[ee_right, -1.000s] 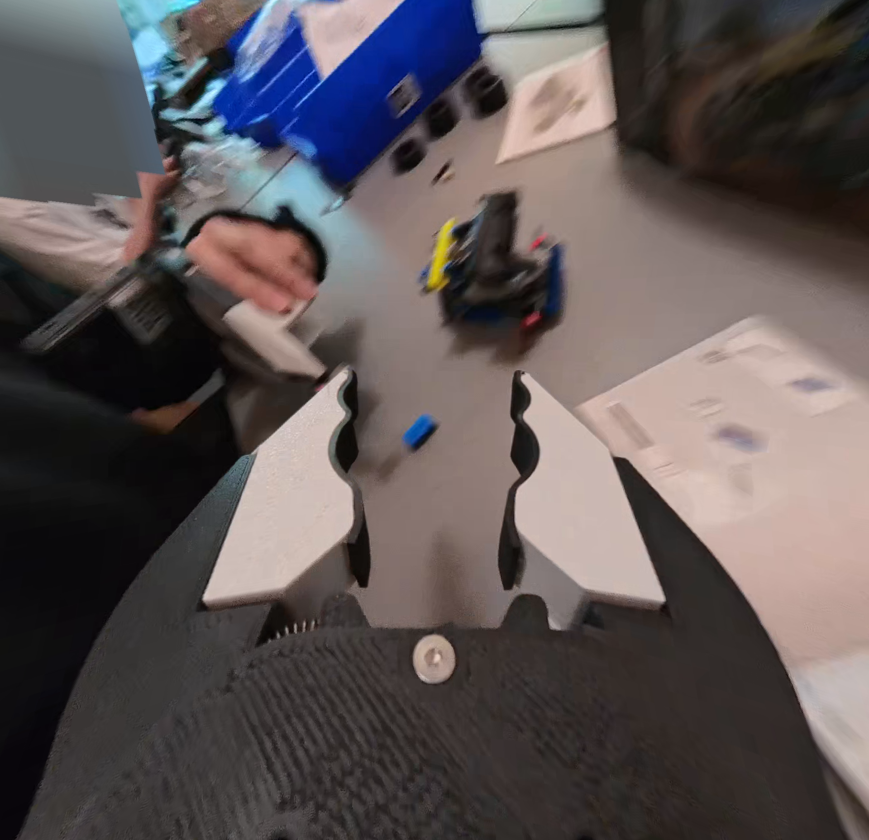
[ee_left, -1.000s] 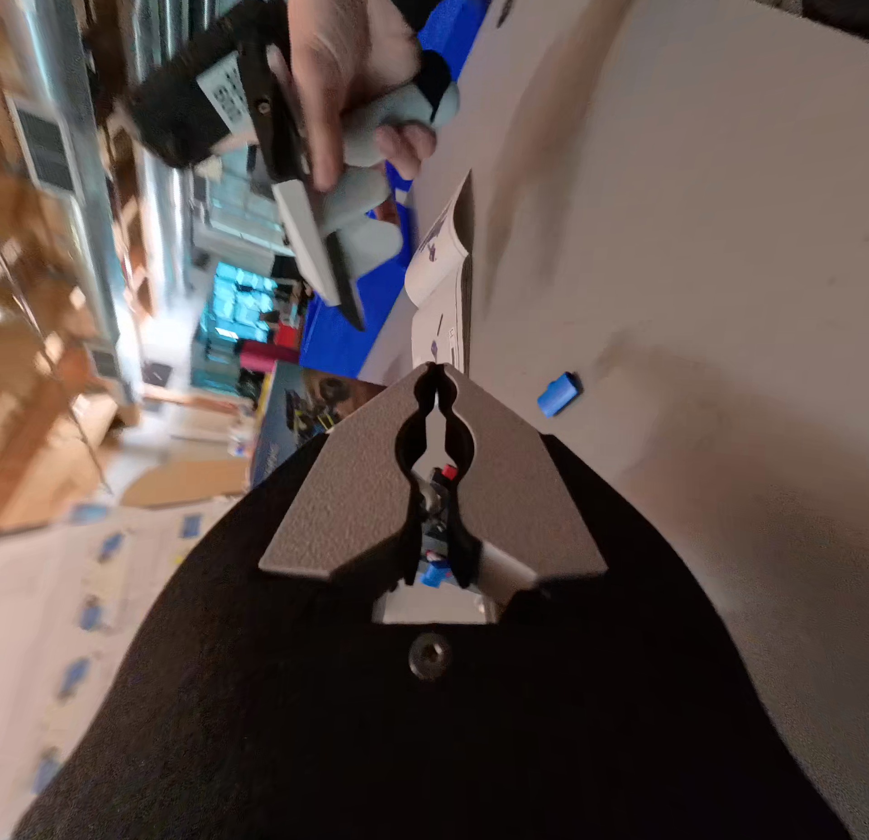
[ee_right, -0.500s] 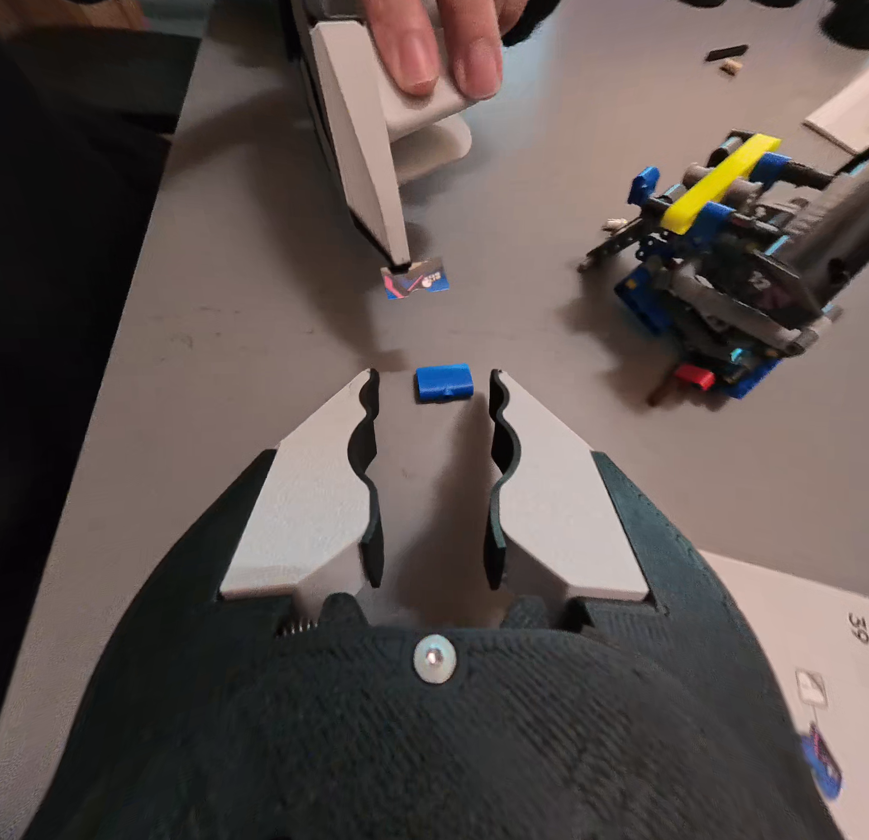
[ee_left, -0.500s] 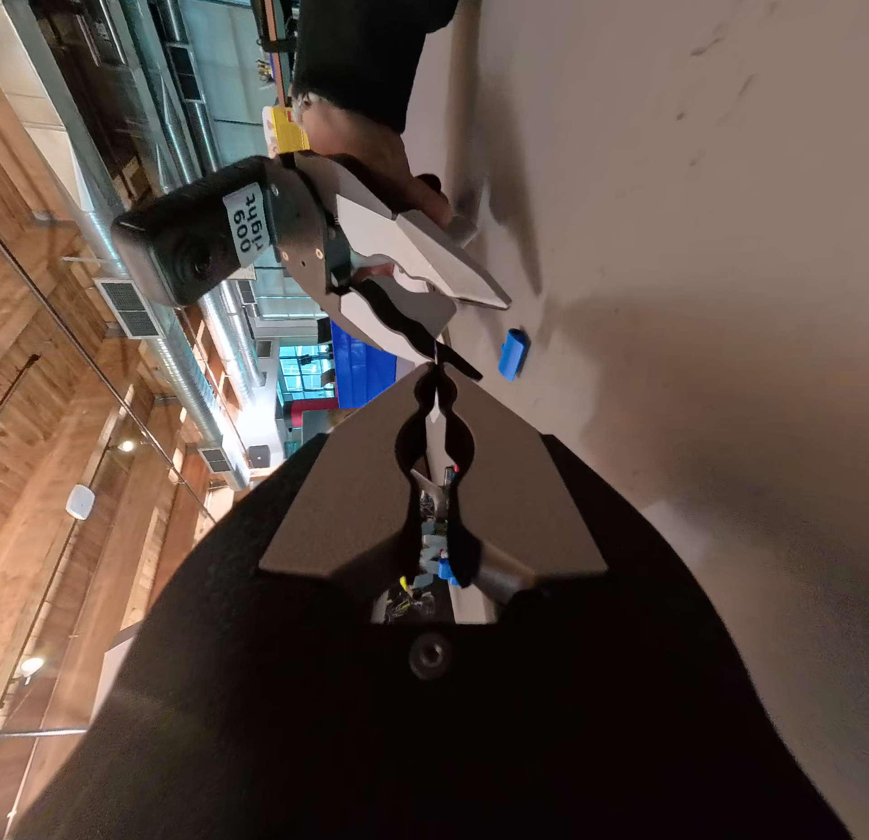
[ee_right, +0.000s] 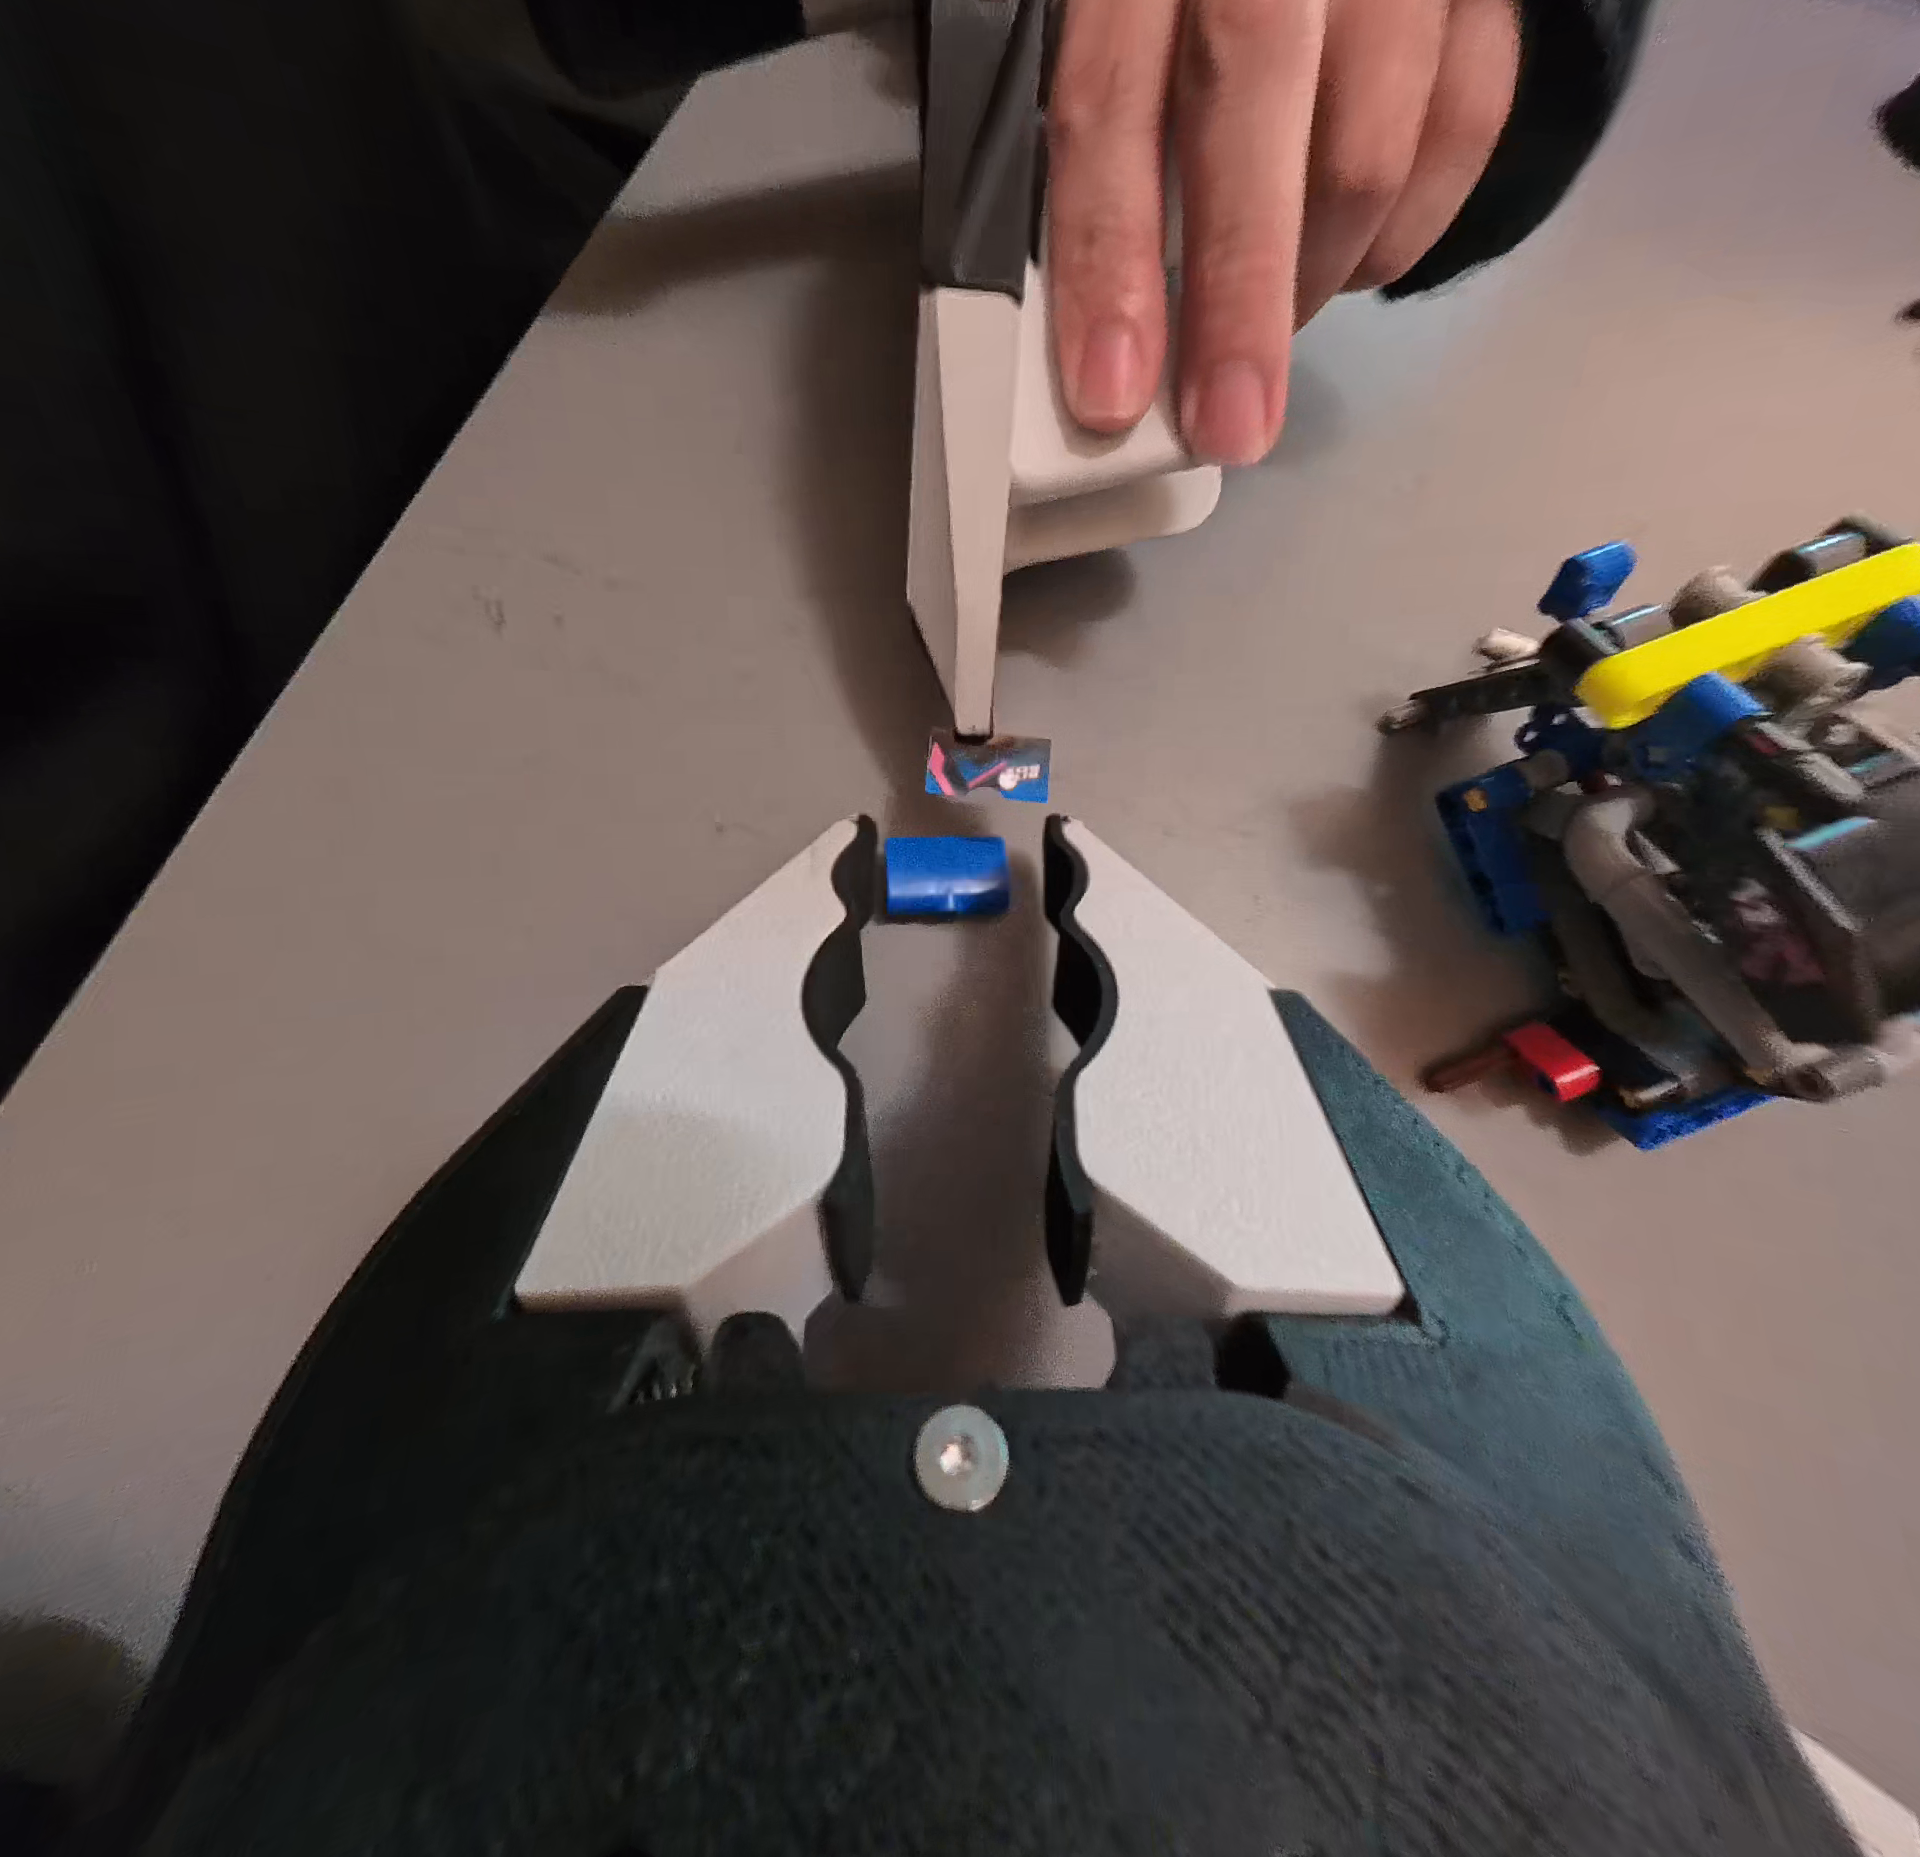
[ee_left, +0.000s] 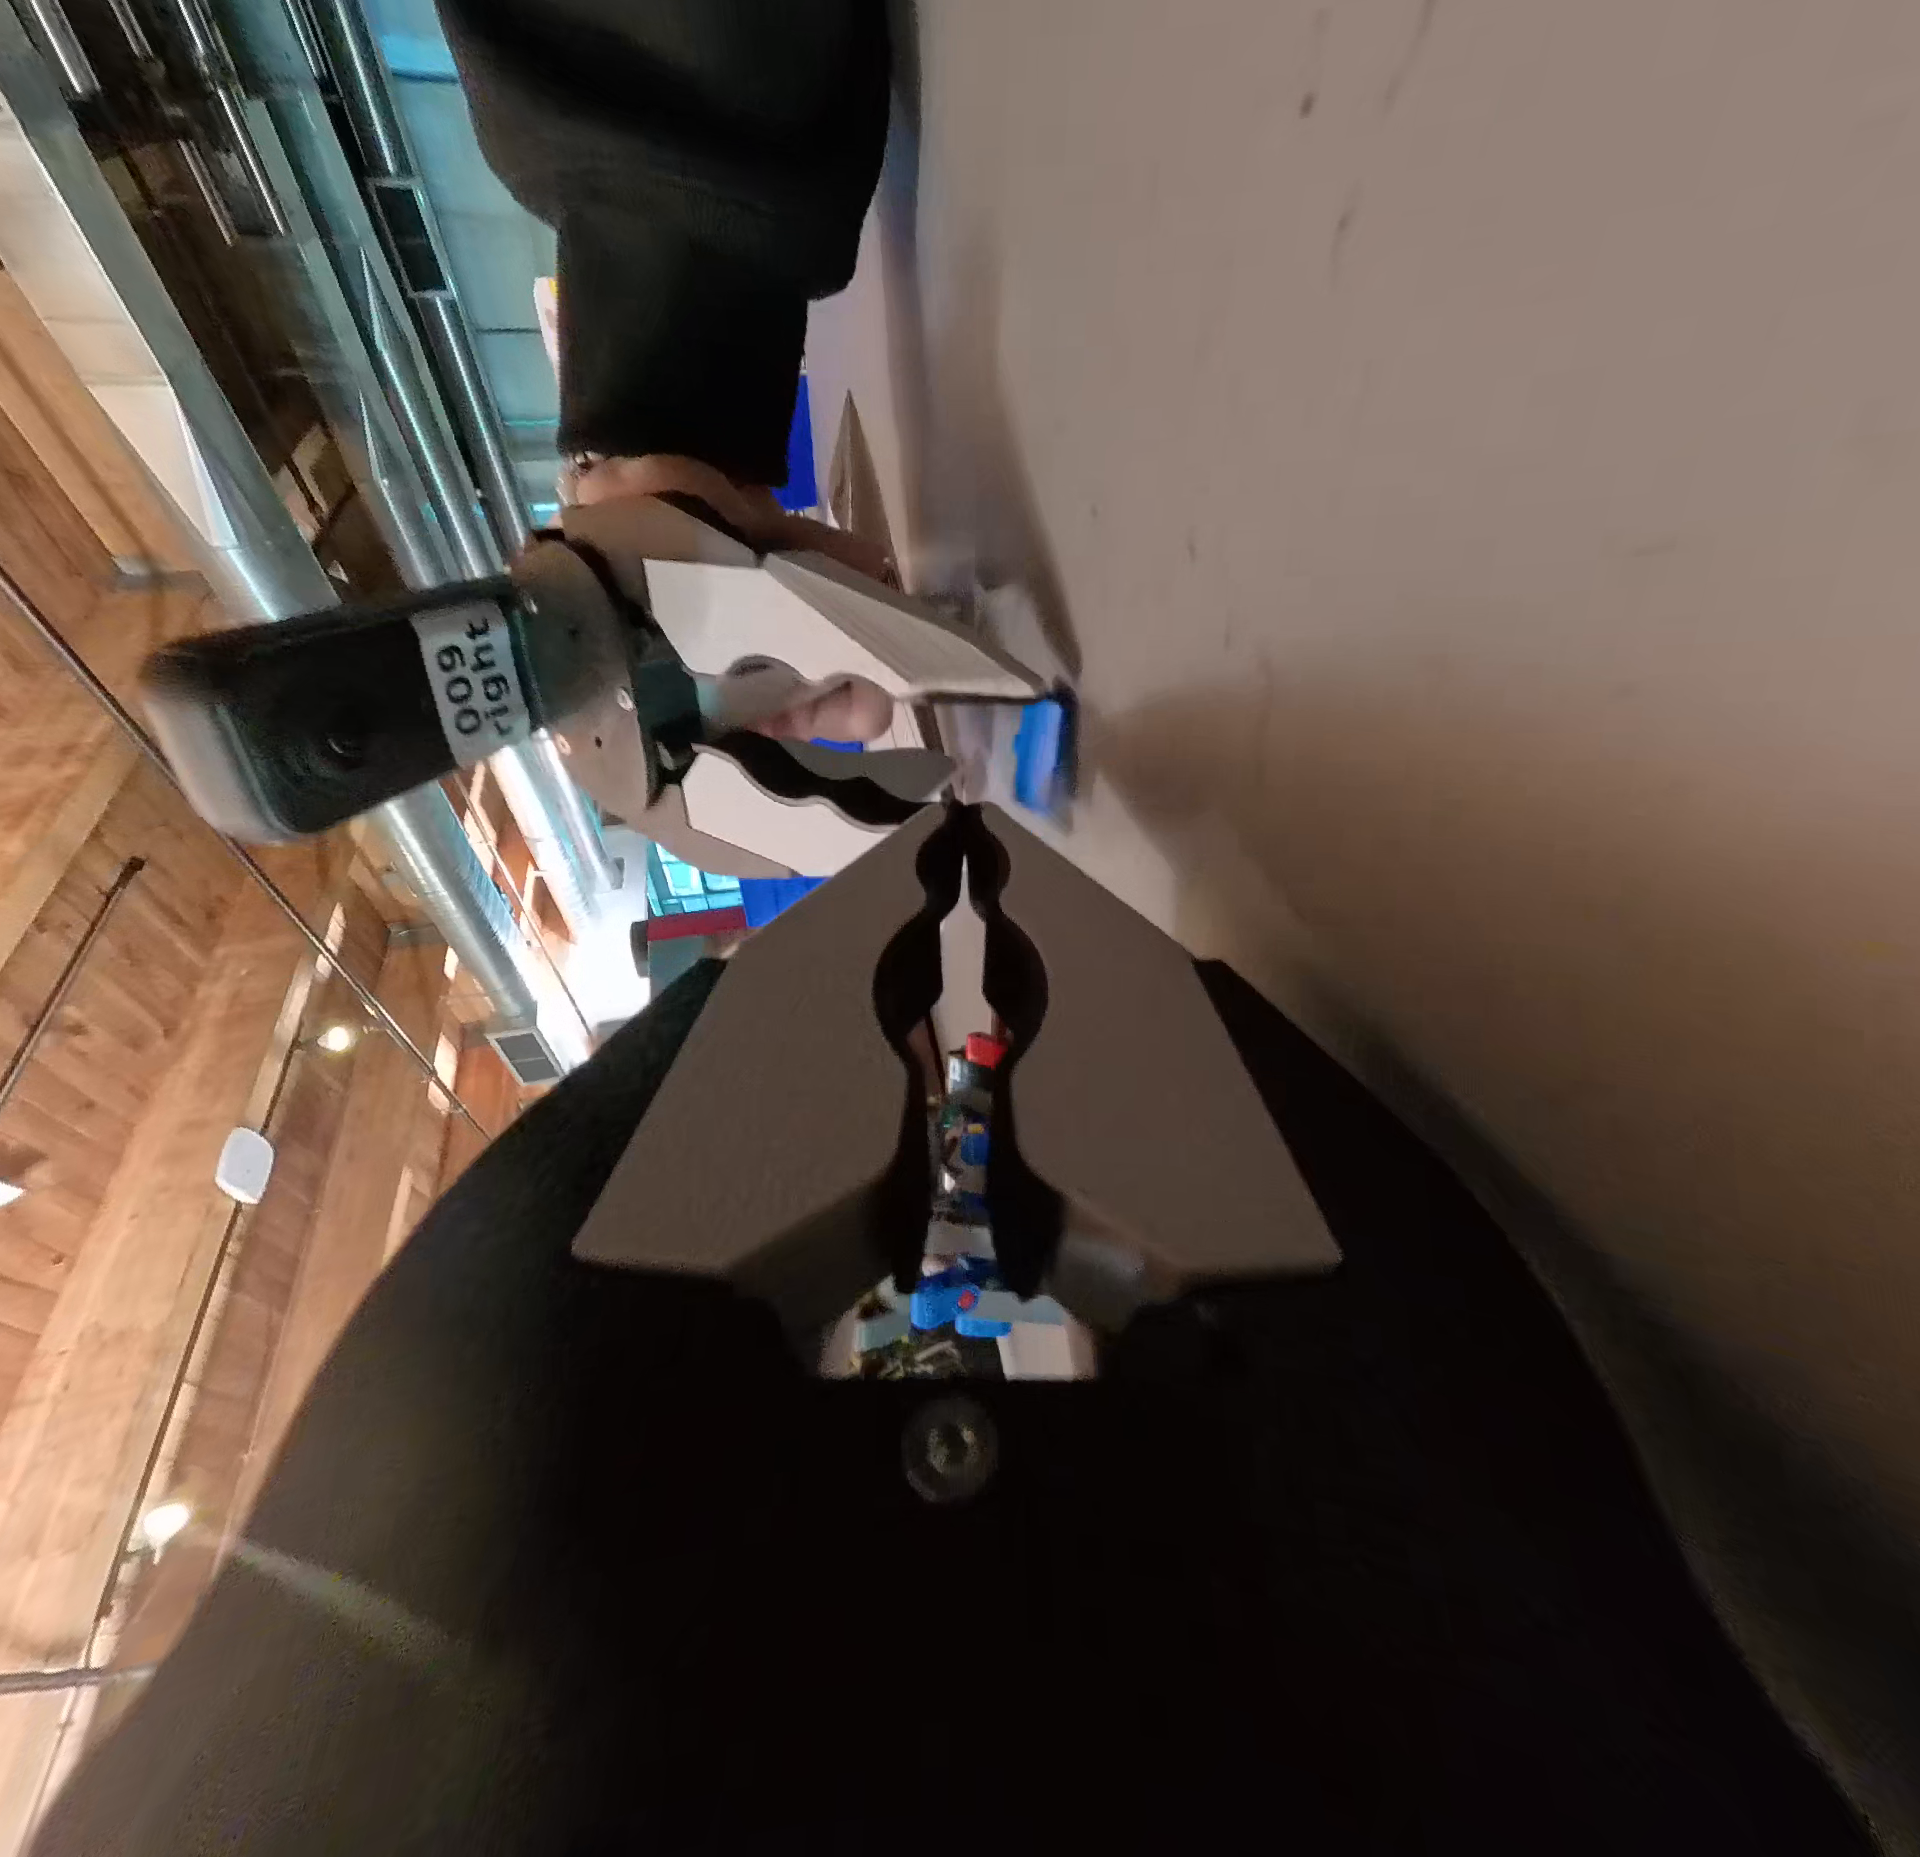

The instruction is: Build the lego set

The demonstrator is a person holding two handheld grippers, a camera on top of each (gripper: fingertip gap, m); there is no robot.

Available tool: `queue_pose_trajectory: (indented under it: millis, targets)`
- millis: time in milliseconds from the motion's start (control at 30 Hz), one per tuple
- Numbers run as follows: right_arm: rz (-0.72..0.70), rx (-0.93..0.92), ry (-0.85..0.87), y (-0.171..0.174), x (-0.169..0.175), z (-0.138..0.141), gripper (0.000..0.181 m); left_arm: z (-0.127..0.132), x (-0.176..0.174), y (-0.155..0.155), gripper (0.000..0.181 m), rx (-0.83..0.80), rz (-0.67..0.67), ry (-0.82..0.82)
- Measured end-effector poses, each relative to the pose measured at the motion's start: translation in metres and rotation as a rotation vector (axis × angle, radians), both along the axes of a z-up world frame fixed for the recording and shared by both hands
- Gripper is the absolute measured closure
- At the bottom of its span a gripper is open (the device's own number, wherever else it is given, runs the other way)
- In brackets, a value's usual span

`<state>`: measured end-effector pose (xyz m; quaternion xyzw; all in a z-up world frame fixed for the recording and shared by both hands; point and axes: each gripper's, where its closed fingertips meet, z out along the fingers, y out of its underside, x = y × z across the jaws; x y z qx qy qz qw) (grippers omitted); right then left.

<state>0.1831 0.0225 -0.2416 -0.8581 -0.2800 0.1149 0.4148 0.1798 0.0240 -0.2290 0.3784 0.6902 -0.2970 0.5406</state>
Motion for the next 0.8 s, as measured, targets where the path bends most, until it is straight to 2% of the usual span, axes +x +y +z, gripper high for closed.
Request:
queue_pose_trajectory:
  millis: [33,200,467,633,733,800]
  targets:
    - [-0.017,0.028,0.0,0.0,0.001,0.005,0.145,0.001,0.001,0.001,0.181,-0.007,0.019,0.004]
    - [-0.065,0.033,-0.066,-0.011,0.012,0.0,0.138,0.001,-0.005,-0.003,0.181,-0.046,0.048,0.033]
    - [-0.083,0.042,-0.055,-0.007,0.009,-0.005,0.14,-0.002,-0.001,-0.01,0.181,-0.054,0.029,-0.009]
    - [-0.116,0.031,-0.049,-0.003,0.012,-0.006,0.136,-0.006,-0.001,-0.009,0.181,-0.035,0.008,0.034]
    - [-0.221,0.035,-0.04,-0.006,0.024,0.005,0.125,-0.002,0.002,-0.009,0.181,-0.04,0.015,0.026]
    - [-0.35,0.021,0.075,-0.009,0.029,0.017,0.124,0.006,0.008,-0.006,0.181,-0.061,0.044,-0.025]
